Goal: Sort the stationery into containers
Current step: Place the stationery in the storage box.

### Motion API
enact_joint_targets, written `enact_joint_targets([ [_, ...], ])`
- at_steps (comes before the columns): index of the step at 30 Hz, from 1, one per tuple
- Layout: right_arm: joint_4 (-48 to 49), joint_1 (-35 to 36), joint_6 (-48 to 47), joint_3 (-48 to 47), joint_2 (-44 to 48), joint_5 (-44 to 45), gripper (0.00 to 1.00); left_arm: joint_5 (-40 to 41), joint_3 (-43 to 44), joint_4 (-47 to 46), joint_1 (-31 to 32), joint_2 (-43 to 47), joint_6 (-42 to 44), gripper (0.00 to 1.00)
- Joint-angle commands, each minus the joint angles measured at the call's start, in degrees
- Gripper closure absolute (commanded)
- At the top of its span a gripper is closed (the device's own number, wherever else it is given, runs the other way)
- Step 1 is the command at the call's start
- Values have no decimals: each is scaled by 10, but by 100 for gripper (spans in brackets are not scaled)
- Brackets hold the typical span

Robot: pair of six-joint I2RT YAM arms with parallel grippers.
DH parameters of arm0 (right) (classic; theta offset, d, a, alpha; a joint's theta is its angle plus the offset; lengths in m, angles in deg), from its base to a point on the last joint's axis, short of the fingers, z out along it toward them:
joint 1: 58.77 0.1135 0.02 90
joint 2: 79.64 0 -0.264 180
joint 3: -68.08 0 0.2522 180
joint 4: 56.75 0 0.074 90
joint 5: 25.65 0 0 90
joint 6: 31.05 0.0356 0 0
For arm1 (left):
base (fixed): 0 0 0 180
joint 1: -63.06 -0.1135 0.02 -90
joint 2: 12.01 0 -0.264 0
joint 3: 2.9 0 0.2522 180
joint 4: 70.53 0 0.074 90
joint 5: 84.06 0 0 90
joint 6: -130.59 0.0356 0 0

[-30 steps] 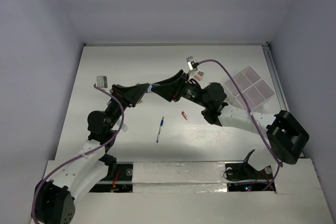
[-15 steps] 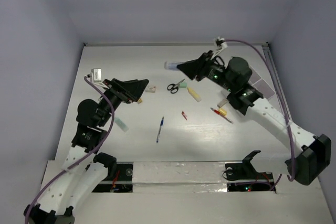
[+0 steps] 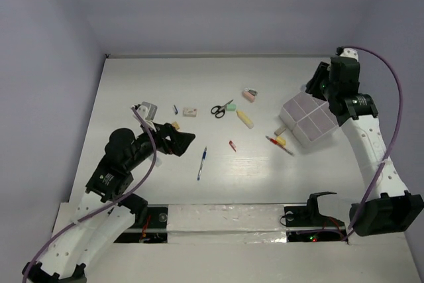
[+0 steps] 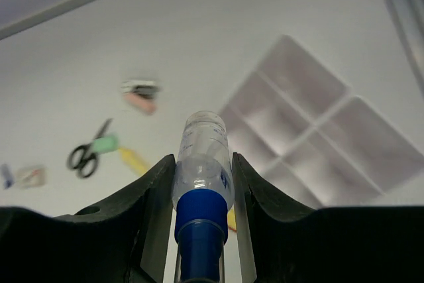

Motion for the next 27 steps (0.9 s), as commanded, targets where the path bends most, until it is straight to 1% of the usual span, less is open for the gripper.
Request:
enact_joint_targets([
  [1, -53, -44, -23, -29, -9, 31, 100, -12, -3, -7, 35, 22, 35, 1],
  [6, -49, -102, -33, -65, -71, 21, 100, -11, -9, -8, 61, 39, 34, 1],
  [7, -49, -110, -34, -84, -99, 9, 100, -10, -9, -9, 66, 46, 34, 1],
  [10, -54, -121, -37, -122, -149, -12, 100, -6, -9, -9, 72, 60, 35, 1],
  [13, -65, -121, -39, -152, -180, -13, 100, -5, -9, -8, 78, 67, 35, 1],
  [22, -81, -126, -56, -172, -223, 27, 100, -9, -9, -9, 94, 64, 39, 1],
  [27, -86, -126, -57, -182, -239, 34, 100, -8, -8, -8, 105, 62, 39, 1],
])
